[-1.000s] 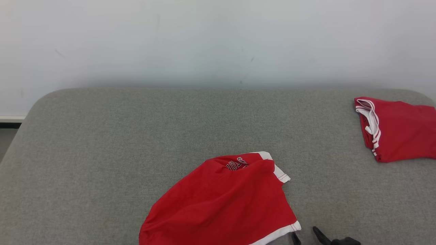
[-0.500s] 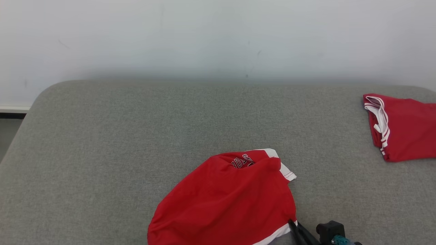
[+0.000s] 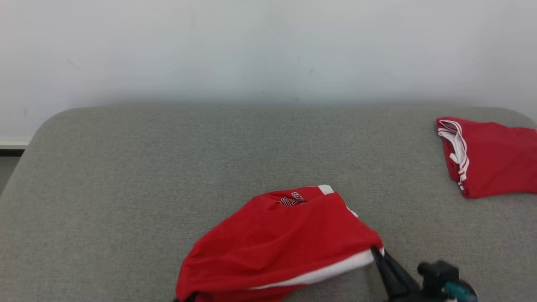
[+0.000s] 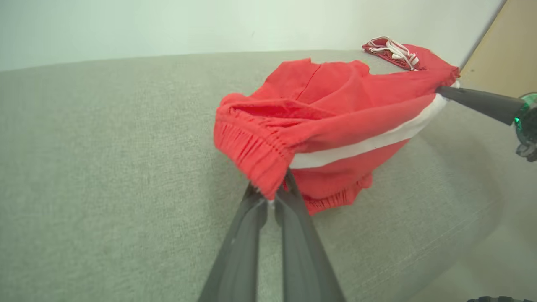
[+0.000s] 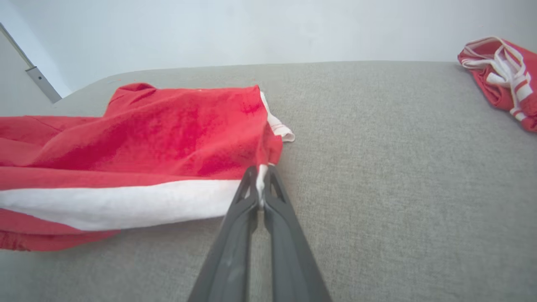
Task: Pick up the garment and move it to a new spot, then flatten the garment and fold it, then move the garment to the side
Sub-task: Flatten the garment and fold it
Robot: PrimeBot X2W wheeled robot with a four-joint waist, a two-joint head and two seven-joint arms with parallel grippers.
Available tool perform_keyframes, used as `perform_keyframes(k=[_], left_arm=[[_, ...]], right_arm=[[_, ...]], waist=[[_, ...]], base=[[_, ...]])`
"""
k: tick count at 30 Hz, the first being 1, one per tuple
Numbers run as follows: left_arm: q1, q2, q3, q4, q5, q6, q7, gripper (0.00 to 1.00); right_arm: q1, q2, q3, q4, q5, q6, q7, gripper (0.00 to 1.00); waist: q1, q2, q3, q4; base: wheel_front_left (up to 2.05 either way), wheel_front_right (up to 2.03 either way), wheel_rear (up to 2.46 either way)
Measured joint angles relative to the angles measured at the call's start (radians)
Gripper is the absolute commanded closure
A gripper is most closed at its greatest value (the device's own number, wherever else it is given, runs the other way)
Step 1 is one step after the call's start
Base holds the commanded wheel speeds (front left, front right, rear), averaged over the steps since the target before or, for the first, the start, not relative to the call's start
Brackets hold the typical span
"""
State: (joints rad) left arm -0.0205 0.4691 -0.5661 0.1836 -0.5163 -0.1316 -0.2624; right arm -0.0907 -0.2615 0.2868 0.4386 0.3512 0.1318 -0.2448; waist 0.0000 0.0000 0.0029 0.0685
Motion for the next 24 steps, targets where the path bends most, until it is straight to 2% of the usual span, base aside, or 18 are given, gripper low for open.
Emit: perform_keyframes(k=[5,8,10,12,13,18,24], left_arm=[[-0.181,0.077,-0.068,-0.082,0.013,0.0,0.036,1.0],[-0.374,0.14,-0.132,-0.123,0.0,0.0,0.089,1.0],[-0.518,0.161,-0.155,-0.143,-0.052,0.0,0.115,1.0],[-0.679,0.184,-0.181,-0.146,-0.11,0.0,0.149,1.0],[-0.679,0.184,-0.181,-0.146,-0.11,0.0,0.149,1.0],[-1.072,0.231,-0.27,-0.091,-0.223,0.0,0.207,1.0],[-1.45,0.23,-0.34,0.027,-0.363,0.0,0.223,1.0]], right_arm=[[-0.137,-0.02,0.023,-0.105,0.036,0.0,0.076,1.0],[-0.284,-0.022,0.022,-0.127,0.056,0.0,0.122,1.0],[-0.406,-0.018,0.011,-0.122,0.077,0.0,0.157,1.0],[-0.539,-0.011,-0.011,-0.098,0.1,0.0,0.191,1.0],[-0.539,-0.011,-0.011,-0.098,0.1,0.0,0.191,1.0],[-0.893,0.019,-0.058,0.0,0.151,0.0,0.273,1.0],[-1.276,0.068,-0.113,0.129,0.184,0.0,0.325,1.0]], waist=[[0.0,0.0,0.03,-0.019],[0.0001,0.0,0.063,-0.028],[0.0001,0.0001,0.093,-0.034],[0.0002,0.0,0.129,-0.039],[0.0002,0.0,0.129,-0.039],[0.0003,0.0002,0.239,-0.051],[0.0005,0.0002,0.382,-0.066]], base=[[0.0,0.0,0.0],[0.0,0.0,0.0],[0.0,0.0,0.0],[0.0,0.0,0.0],[0.0,0.0,0.0],[0.0,0.0,0.0],[0.0,0.0,0.0]])
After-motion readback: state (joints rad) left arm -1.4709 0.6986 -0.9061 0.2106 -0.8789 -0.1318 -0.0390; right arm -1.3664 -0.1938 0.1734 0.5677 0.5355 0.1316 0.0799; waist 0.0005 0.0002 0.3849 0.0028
